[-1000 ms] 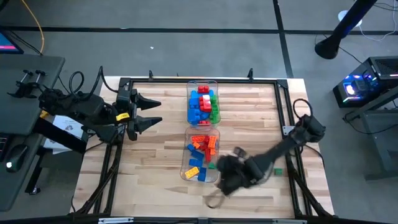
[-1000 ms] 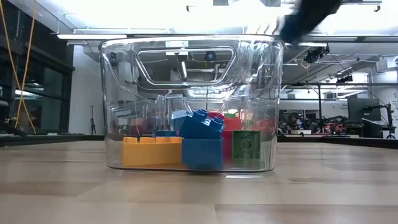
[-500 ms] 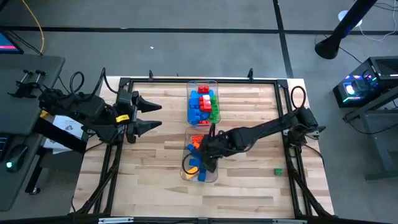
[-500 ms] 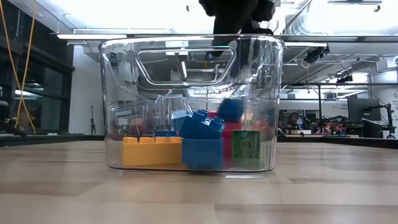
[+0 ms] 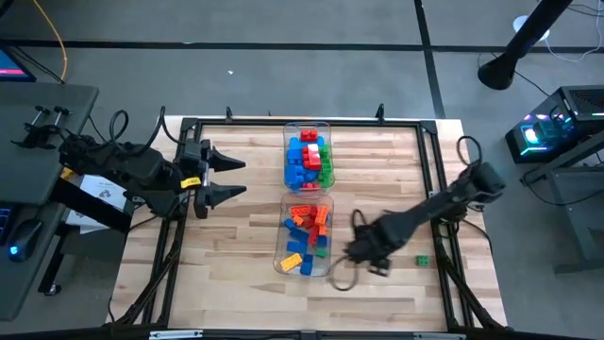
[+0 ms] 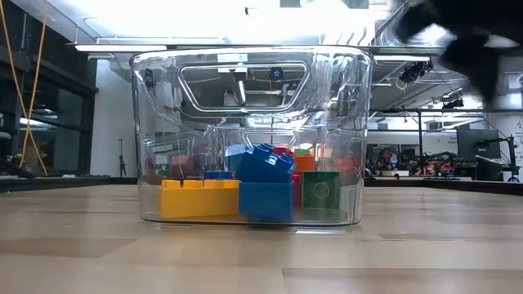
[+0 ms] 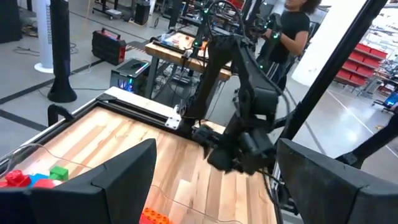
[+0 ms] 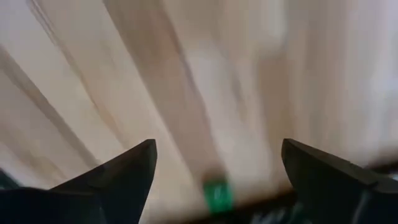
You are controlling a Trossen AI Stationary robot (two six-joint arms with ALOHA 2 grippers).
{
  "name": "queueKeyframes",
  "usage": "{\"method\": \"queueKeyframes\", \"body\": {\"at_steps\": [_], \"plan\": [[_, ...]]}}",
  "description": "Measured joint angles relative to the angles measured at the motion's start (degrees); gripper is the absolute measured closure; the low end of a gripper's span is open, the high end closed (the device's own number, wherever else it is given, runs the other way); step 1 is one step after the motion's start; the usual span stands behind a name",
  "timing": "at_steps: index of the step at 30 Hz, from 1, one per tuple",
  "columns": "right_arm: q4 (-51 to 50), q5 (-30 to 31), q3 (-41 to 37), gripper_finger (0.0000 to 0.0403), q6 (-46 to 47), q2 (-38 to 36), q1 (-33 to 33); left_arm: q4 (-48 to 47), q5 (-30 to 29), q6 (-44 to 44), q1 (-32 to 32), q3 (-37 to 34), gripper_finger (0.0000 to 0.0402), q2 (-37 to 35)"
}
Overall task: Sort blocks by size
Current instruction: Put the small green game piece into the bottom transparent bin
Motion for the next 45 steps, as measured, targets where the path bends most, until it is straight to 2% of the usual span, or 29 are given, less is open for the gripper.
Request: {"method": "queueKeyframes", "body": {"at_steps": [5, 8, 11, 16, 23, 34, 45], "plan": [[1.91, -12.92, -18.36, 0.0066, 8.10, -8.56, 3.19, -0.92, -0.01, 0.02, 0.01, 0.00, 0.0083, 0.05], [3.89, -17.69, -23.01, 0.0066, 7.59, -8.99, 2.96, -1.03, -0.01, 0.02, 0.01, 0.00, 0.0083, 0.05], [4.75, -20.92, -24.55, 0.0066, 2.16, -7.56, 2.85, -0.97, -0.27, 0.00, 0.01, 0.00, 0.0083, 0.07], [5.02, -22.81, -27.14, 0.0066, -5.19, -3.50, 2.71, -0.97, -0.52, -0.46, 0.00, 0.00, 0.0083, 0.11], [7.35, -24.80, -30.42, 0.0066, -8.44, 1.12, 2.71, -0.97, -1.73, -0.50, 0.00, 0.00, 0.0083, 0.12], [13.54, -27.35, -30.47, 0.0066, -8.09, 2.58, 2.76, -0.97, -1.81, -1.46, 0.01, 0.00, 0.0083, 0.14], [14.28, -27.43, -32.16, 0.0066, -4.44, 2.58, 2.76, -1.04, -1.79, -1.46, 0.00, 0.00, 0.0083, 0.14]]}}
